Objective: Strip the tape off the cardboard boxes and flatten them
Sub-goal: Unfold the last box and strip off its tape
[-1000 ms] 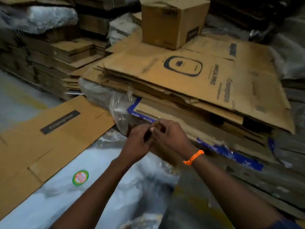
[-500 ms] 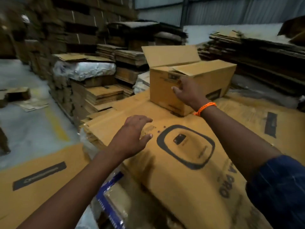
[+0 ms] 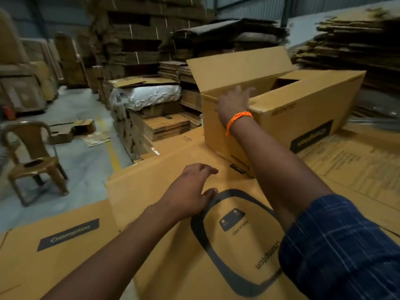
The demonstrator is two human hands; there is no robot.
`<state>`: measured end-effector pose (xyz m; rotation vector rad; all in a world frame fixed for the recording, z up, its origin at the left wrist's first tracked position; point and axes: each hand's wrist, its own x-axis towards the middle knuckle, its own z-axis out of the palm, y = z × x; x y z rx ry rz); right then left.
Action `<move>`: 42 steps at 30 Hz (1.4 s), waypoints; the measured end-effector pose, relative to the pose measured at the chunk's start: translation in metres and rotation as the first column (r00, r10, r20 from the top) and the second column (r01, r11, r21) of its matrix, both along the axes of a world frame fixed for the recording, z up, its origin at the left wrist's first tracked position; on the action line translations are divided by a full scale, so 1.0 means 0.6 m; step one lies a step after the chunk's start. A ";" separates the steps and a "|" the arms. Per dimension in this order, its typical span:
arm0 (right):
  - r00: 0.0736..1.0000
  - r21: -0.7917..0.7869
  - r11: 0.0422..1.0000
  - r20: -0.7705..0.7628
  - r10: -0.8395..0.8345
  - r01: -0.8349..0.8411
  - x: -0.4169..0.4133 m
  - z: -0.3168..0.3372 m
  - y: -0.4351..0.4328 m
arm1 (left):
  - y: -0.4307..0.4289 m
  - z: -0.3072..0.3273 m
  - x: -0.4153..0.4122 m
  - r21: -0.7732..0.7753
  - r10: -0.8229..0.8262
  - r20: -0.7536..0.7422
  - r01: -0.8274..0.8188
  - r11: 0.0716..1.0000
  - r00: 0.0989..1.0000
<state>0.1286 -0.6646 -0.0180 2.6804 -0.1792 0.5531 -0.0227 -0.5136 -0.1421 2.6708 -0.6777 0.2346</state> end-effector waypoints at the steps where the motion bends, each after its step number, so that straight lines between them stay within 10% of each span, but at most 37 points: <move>1: 0.999 0.019 0.999 0.016 0.029 -0.029 -0.021 0.002 0.003 | 0.002 -0.001 -0.011 0.012 -0.010 -0.007 0.010 1.000 1.000; 8: 0.995 0.158 0.982 0.019 0.100 -0.102 -0.288 -0.014 0.061 | 0.089 0.012 -0.116 -0.344 0.075 -0.249 -0.161 0.925 0.966; 11: 0.990 0.163 0.976 0.015 0.144 -0.144 -0.469 -0.041 0.127 | 0.176 -0.005 -0.195 -0.584 0.062 -0.460 -0.355 0.730 0.886; 16: 0.934 0.140 0.942 -0.150 0.325 -0.305 -0.738 -0.067 0.255 | 0.318 -0.044 -0.393 -0.828 -0.170 -0.370 -0.241 0.506 0.914; 23: 0.820 0.224 0.944 -0.473 0.322 -0.242 -0.939 -0.047 0.450 | 0.469 -0.039 -0.586 -0.865 -0.027 -0.499 -0.500 -0.036 0.866; 36: 0.857 0.708 0.705 -0.349 0.378 -0.023 -1.103 -0.163 0.812 | 0.819 -0.058 -0.865 -0.940 0.105 -0.341 -0.341 -0.014 0.934; 42: 0.904 0.943 0.246 0.106 0.415 -0.223 -1.212 -0.248 0.939 | 1.002 -0.097 -0.961 -0.951 0.115 -0.045 -0.078 0.298 0.992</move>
